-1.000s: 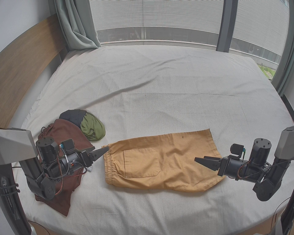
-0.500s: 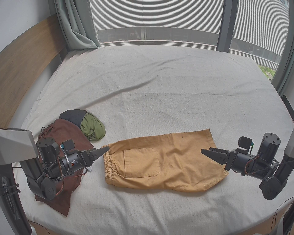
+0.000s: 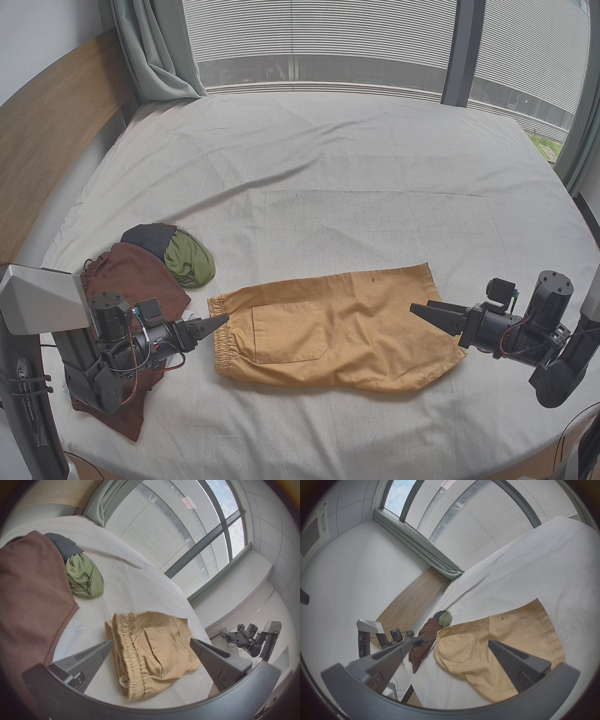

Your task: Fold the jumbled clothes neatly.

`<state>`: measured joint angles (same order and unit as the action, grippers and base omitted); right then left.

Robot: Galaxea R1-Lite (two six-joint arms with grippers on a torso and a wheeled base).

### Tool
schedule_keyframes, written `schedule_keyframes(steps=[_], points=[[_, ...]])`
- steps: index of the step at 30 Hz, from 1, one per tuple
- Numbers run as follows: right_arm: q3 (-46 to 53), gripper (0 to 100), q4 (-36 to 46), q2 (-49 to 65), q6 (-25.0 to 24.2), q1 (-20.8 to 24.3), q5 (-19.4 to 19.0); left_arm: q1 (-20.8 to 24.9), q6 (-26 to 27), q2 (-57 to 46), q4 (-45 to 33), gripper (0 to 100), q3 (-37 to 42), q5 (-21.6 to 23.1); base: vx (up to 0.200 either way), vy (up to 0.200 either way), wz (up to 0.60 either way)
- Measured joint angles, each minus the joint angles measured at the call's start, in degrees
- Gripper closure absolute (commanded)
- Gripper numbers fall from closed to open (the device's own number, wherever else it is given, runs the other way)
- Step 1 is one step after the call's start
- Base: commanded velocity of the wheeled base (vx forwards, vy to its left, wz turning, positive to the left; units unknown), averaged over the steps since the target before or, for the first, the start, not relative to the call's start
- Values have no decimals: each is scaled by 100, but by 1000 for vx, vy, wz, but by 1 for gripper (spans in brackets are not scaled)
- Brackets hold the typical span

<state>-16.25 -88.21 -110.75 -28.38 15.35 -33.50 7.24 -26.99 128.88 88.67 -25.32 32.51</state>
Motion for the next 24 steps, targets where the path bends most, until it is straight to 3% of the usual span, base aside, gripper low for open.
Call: schedule_keyframes(steps=[16,24], points=[[0,0,-2,-49,0,-5,4,129,-234,538,0,0,-152,-72,0,0,0],[0,0,-2,-88,0,11,4,243,-271,869,-2,0,-265,-329,0,0,0]])
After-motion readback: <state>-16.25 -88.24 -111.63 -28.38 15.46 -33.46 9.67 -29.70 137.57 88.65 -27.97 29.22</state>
